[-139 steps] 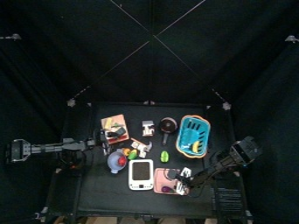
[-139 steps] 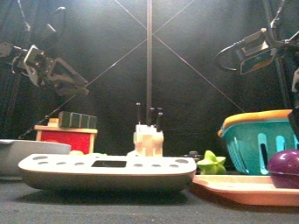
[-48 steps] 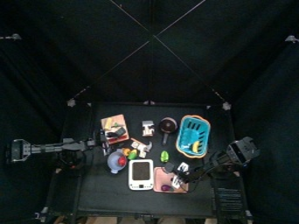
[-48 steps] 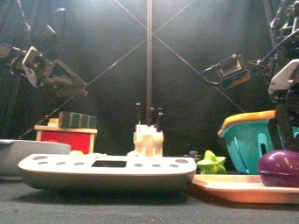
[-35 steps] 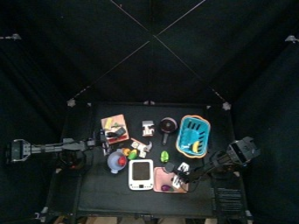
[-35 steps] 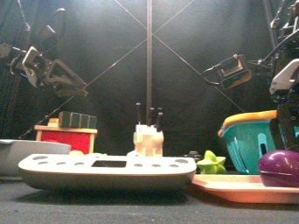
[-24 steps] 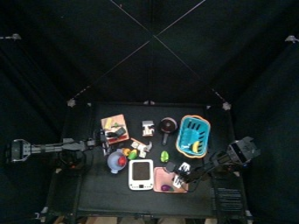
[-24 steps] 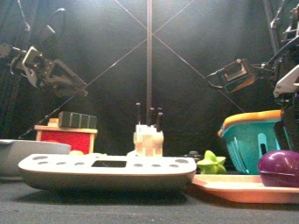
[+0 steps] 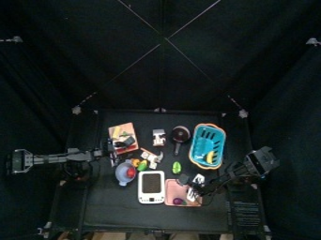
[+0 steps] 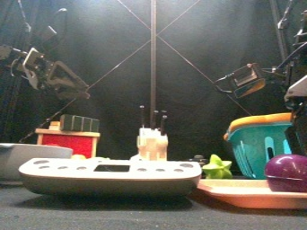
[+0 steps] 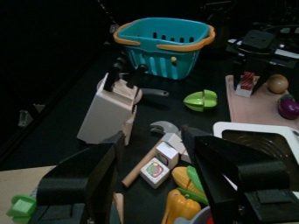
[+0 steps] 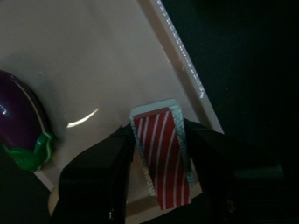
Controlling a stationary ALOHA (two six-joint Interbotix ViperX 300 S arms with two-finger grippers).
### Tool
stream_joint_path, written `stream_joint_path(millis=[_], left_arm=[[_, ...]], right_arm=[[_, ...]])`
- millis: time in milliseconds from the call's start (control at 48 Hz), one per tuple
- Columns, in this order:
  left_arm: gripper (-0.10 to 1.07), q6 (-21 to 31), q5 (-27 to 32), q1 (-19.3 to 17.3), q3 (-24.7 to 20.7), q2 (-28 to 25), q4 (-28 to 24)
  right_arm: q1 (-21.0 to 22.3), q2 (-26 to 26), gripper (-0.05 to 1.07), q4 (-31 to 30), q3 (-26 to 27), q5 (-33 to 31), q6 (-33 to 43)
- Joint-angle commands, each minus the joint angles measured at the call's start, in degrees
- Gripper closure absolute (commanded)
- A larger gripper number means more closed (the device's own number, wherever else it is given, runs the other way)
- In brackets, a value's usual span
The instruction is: Grab salmon sushi
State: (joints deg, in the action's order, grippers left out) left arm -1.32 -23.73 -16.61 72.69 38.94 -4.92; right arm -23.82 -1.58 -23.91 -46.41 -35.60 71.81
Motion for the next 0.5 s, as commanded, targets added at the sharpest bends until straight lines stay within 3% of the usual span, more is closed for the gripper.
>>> stream_joint_path(millis=[0,479], left_arm=[[0.08,-0.09,-0.26,-0.09,-0.62,-0.09,0.09],[0.08,-0.09,-0.26,-0.09,-0.62,-0.09,0.09]], right_arm=[[0.0,-1.85,0.33,0.09,1.05,-0.26,0.0],[0.35,-4.83,0.35,-1.14,3.43,-2.64,0.0]])
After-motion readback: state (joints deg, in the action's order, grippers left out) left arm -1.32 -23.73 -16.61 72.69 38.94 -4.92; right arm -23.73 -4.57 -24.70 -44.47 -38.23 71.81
